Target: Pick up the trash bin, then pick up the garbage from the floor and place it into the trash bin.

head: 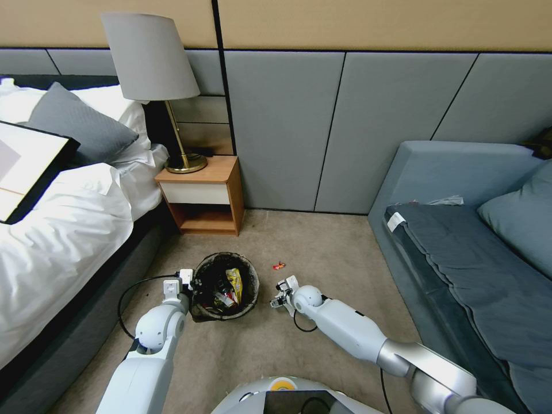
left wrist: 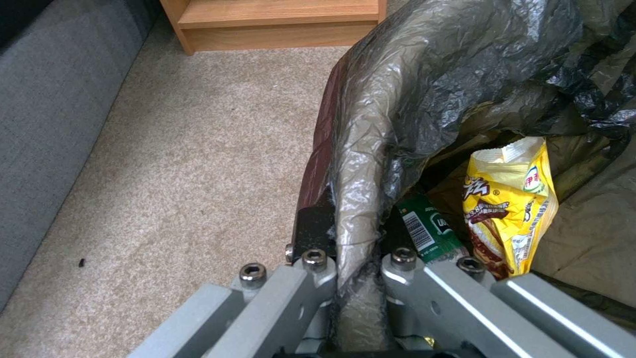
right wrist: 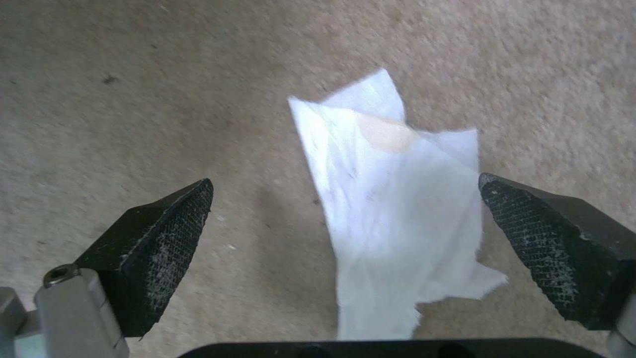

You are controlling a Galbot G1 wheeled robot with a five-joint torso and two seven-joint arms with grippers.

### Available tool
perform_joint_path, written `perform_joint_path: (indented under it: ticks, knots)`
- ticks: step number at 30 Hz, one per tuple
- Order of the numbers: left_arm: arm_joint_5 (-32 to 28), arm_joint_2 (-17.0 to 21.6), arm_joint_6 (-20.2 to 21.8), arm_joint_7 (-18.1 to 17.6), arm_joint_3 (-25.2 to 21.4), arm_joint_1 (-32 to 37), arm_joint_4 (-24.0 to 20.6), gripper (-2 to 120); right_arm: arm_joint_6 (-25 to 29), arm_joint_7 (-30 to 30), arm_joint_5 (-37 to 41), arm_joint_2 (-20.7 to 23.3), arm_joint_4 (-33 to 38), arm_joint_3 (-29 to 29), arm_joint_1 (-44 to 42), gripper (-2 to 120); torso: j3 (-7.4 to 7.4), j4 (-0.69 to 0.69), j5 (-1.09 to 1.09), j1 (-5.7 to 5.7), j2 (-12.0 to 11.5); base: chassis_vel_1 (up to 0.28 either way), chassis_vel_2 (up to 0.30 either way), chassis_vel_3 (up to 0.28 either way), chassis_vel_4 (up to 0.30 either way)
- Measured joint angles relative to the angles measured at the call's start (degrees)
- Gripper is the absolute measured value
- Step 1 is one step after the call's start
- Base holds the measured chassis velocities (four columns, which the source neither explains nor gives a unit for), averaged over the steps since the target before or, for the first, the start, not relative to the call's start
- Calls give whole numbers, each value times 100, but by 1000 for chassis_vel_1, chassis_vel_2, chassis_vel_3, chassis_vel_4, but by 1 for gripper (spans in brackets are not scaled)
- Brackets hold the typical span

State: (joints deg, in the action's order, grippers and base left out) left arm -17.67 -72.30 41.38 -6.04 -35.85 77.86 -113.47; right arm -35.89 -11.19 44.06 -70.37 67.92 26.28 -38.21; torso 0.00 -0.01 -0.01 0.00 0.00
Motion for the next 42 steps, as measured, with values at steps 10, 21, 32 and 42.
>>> perform_joint_path:
  ticks: [10, 21, 32, 42]
  knots:
    - [-1, 9, -3, 1, 2, 22, 1, 0, 72, 83, -317, 14, -194, -136, -100, 100, 0, 1, 1, 0, 0, 0, 0, 0, 0]
    - [0, -12, -7, 1, -4, 23, 1, 0, 206, 187, -454, -165, -625, -173, -72, 100, 0, 1, 0, 0, 0, 0, 0, 0, 0]
    - [-12, -8, -9, 10, -49, 10, 27, 0, 326, 329, -673, -269, -908, -292, -76, 95, -1, 1, 0, 0, 1, 0, 0, 0, 0]
    - [9, 2, -8, 22, -51, -8, 41, 0, 297, 345, -673, -177, -726, -247, -88, 78, 0, 2, 2, 0, 0, 0, 0, 0, 0]
